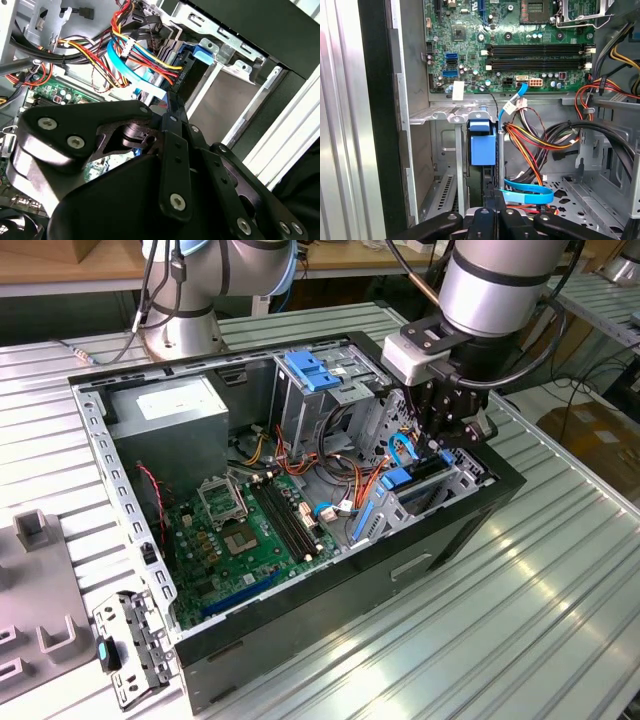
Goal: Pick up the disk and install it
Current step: 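Insert the second disk wire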
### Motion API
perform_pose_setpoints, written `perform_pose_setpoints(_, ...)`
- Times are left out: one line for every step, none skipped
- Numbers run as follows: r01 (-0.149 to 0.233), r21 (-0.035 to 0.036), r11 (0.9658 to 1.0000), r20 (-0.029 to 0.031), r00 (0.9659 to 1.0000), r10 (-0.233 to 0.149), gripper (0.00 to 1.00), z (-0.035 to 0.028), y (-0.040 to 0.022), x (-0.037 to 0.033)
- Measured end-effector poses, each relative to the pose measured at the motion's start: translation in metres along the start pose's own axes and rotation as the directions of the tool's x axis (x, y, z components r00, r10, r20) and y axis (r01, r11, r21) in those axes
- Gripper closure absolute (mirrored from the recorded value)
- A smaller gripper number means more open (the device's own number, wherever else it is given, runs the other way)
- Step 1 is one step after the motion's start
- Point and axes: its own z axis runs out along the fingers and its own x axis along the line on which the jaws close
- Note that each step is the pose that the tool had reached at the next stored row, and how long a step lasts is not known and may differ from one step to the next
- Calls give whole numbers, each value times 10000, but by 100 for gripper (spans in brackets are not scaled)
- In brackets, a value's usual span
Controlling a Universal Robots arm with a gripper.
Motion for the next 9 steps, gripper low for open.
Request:
perform_pose_setpoints(0,0,10000,-1,10000,0,89,0,0,0)
perform_pose_setpoints(1,0,10000,-2,10000,-1,89,0,0,0)
perform_pose_setpoints(0,0,10000,-2,10000,0,89,0,0,0)
perform_pose_setpoints(0,0,10000,-3,10000,0,89,0,0,0)
perform_pose_setpoints(1,1,10000,-4,10000,-1,89,0,0,0)
perform_pose_setpoints(2,0,10000,-9,10000,-2,89,0,0,0)
perform_pose_setpoints(3,1,10000,-12,10000,-3,89,0,0,0)
perform_pose_setpoints(3,1,10000,-14,10000,-3,89,0,0,0)
perform_pose_setpoints(3,1,10000,-14,10000,-3,89,0,0,0)
